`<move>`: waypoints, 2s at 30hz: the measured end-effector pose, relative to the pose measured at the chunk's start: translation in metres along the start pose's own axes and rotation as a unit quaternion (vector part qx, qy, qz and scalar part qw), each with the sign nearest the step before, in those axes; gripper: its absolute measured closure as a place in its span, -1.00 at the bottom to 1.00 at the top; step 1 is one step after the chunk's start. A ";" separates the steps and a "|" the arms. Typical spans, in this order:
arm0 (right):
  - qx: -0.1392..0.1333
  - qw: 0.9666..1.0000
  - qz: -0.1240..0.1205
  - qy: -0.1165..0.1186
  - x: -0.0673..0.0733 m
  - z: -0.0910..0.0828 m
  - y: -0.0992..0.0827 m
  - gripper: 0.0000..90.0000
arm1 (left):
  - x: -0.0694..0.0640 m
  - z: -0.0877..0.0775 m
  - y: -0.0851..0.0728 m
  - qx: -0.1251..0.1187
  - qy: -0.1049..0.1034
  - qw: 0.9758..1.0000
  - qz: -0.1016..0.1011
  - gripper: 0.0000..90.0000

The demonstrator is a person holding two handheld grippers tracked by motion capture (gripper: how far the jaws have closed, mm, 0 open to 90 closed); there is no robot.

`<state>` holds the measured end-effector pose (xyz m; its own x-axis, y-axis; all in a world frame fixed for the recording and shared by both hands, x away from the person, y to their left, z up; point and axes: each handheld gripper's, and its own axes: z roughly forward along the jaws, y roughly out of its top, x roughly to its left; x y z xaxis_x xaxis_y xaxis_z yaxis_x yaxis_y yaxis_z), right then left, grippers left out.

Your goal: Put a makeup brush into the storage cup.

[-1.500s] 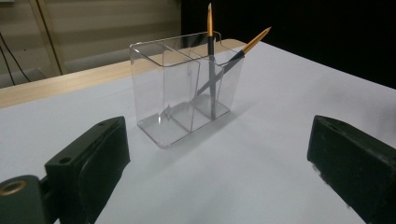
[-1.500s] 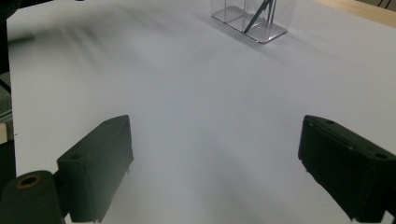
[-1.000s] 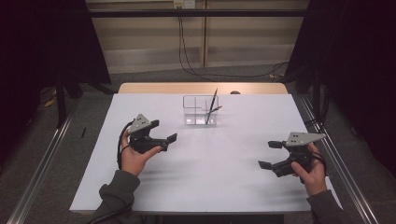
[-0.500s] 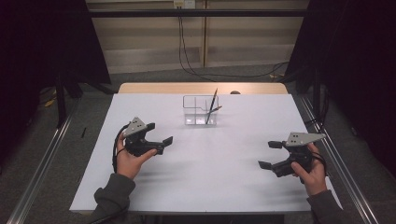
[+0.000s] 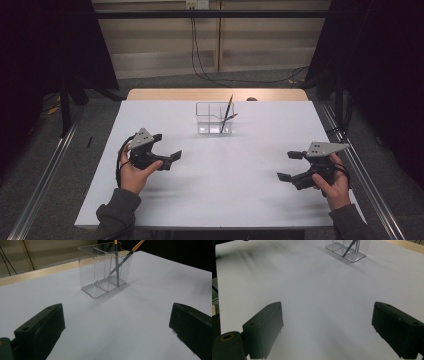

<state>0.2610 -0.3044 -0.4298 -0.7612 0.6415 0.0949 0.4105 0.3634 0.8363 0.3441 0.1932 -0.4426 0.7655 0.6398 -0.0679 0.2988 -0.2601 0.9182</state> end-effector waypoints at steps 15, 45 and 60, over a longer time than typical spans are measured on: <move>0.000 1.000 0.001 -0.001 0.000 0.000 0.000 -0.79 | 0.001 -0.013 -0.005 0.012 0.002 1.000 0.011 -1.00; -0.001 1.000 0.000 -0.002 0.000 -0.001 0.000 -0.79 | 0.005 -0.030 -0.019 0.025 -0.008 1.000 0.014 -1.00; -0.002 1.000 -0.001 0.000 0.000 -0.002 -0.001 -0.79 | 0.008 -0.038 -0.024 0.026 -0.010 1.000 0.013 -1.00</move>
<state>0.2600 -0.3062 -0.4293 -0.7617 0.6411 0.0941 0.4076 0.3613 0.8386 0.3214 0.2319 -0.4506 0.7846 0.6178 -0.0524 0.3075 -0.3144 0.8981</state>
